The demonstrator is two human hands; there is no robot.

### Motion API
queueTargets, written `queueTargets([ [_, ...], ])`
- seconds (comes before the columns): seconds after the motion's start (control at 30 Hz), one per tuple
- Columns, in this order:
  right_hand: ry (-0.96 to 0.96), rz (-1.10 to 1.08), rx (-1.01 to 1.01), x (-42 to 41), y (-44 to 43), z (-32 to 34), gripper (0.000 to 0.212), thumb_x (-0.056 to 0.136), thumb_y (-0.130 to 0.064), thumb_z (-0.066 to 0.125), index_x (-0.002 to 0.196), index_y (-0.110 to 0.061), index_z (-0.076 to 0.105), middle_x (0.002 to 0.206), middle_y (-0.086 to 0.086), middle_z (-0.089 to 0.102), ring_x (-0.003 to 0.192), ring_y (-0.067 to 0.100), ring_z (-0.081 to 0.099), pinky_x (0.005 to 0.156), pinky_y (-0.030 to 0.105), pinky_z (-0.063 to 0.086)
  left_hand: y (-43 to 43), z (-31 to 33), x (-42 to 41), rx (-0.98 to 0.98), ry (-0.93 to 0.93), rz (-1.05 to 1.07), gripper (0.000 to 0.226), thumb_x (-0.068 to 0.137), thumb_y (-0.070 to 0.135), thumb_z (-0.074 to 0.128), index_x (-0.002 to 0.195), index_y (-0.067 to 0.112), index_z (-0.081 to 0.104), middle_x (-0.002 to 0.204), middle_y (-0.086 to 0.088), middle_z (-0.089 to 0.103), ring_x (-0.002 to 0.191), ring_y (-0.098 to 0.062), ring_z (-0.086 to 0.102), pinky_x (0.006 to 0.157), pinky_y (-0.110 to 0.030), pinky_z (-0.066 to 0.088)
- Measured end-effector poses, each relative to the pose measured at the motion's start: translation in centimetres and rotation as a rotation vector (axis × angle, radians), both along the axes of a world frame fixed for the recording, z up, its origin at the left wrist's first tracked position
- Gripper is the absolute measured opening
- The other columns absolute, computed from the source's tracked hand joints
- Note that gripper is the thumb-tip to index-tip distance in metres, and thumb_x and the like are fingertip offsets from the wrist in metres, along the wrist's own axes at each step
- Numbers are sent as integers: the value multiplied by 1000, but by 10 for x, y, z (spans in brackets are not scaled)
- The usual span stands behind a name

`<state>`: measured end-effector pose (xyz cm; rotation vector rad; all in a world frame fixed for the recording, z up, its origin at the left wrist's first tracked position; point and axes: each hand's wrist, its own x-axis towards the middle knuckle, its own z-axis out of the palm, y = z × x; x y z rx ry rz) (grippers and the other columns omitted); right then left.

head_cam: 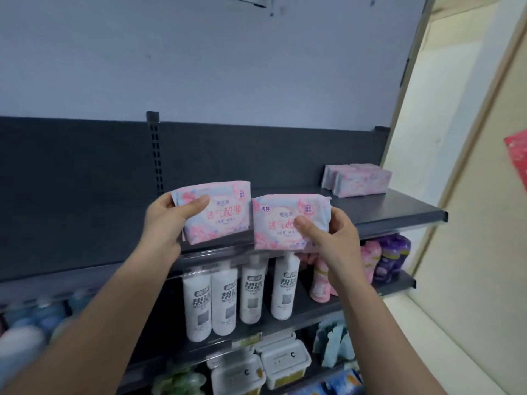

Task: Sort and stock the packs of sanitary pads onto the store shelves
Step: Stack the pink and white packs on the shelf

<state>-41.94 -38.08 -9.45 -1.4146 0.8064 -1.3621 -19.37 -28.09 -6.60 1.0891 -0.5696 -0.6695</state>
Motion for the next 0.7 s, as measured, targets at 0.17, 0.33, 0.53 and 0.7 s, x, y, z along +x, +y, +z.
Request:
queueTargets([
  [0.17, -28, -88, 0, -45, -66, -2, 35, 76, -14, 81, 106, -17, 64, 102, 0, 73, 94, 16, 71, 80, 33, 59, -90, -1, -32, -8, -32, -90, 37, 77, 2, 76, 112, 2, 64, 103, -8, 74, 91, -24, 72, 67, -37, 61],
  [0.33, -16, -153, -3, -83, -140, 0, 40, 76, -17, 81, 112, -17, 63, 106, -2, 73, 95, 13, 71, 82, 32, 58, -182, -1, -65, -23, -37, -179, 36, 76, 0, 75, 111, 1, 63, 99, -8, 74, 83, -20, 73, 65, -34, 61],
  [0.53, 35, -175, 18, -125, -235, 8, 39, 80, -18, 78, 115, -18, 62, 105, -5, 72, 93, 9, 71, 79, 29, 57, -284, 4, -100, 10, -65, -279, 34, 77, -1, 76, 108, 3, 63, 98, -9, 73, 81, -19, 73, 63, -34, 60],
  [0.7, 48, -203, 47, -155, -304, 5, 25, 83, -14, 74, 103, -22, 61, 101, -4, 71, 86, 9, 70, 73, 30, 60, -352, 7, -126, 66, -87, -326, 27, 76, -4, 75, 98, 6, 61, 91, -7, 73, 75, -18, 73, 53, -28, 57],
])
